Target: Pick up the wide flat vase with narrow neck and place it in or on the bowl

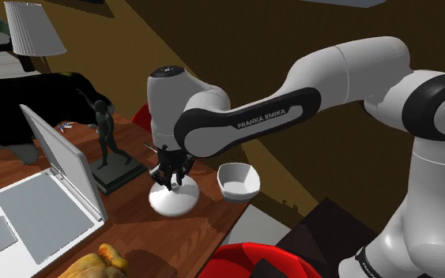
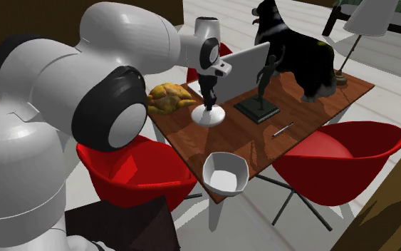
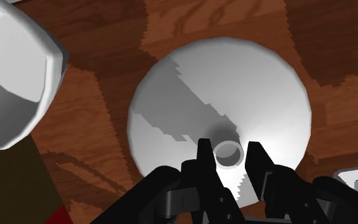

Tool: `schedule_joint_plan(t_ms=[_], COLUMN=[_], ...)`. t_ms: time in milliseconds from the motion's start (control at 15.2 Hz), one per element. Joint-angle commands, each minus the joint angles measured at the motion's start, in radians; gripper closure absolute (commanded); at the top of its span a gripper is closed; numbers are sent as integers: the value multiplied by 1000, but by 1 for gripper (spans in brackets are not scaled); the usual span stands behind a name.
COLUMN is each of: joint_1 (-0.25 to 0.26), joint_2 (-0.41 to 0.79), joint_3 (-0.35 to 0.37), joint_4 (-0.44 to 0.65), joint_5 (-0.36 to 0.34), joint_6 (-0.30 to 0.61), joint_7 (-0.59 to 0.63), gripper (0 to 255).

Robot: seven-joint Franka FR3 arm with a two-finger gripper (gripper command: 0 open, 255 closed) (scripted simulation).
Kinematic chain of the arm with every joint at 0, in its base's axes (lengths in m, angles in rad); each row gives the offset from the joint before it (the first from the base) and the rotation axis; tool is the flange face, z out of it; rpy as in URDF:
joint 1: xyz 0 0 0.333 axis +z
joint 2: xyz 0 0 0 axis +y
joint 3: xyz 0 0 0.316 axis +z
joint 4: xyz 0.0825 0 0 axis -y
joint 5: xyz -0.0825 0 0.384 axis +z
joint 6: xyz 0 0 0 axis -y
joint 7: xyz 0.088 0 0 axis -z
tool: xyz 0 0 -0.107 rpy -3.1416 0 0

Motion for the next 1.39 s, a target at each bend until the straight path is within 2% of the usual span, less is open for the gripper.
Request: schedule_joint_plan(t_ms=[0, 528, 924, 1320], joint_1=[-2, -1, -138, -235], joint_2=[-11, -35, -235, -410], joint_3=[3, 12, 4, -44], joint_4=[13, 80, -138, -298], joint_5=[7, 26, 132, 230], joint_6=[-23, -109, -54, -34], joint_7=[-5, -20, -167, -339], gripper=[255, 255, 255, 255])
